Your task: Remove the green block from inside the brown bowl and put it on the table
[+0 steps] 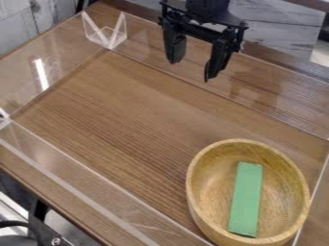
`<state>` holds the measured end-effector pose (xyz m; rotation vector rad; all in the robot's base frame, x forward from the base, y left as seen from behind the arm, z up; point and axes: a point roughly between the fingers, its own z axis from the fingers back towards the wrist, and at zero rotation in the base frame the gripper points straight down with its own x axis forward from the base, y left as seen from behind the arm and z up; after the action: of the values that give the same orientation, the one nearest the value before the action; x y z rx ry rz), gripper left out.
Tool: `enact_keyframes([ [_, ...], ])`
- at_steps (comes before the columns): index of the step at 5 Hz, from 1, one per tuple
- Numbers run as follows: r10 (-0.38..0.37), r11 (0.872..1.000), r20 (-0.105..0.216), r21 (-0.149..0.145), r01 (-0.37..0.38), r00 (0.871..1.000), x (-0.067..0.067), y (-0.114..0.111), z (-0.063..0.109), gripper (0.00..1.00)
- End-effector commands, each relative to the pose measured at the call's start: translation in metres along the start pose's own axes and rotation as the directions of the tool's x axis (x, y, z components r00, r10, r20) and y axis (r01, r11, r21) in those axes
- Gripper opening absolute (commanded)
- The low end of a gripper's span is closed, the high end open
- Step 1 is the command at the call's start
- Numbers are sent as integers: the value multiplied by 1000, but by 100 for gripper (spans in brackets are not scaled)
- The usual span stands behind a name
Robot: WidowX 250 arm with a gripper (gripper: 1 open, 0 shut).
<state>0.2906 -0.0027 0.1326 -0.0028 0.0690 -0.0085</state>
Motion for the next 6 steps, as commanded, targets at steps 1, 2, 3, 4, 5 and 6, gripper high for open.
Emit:
enact_keyframes([
  [1,60,998,-2,-20,-60,998,-16,-34,-7,100],
  [2,148,988,-11,-44,-148,989,-46,-83,-28,100],
  [3,177,983,38,-61,-175,983,-70,-133,-40,100],
  [4,208,976,54,-79,-204,977,-69,-145,-58,100],
  [5,270,959,52,-99,-264,961,-64,-127,-55,100],
  [6,294,951,48,-114,-288,954,-61,-119,-54,100],
])
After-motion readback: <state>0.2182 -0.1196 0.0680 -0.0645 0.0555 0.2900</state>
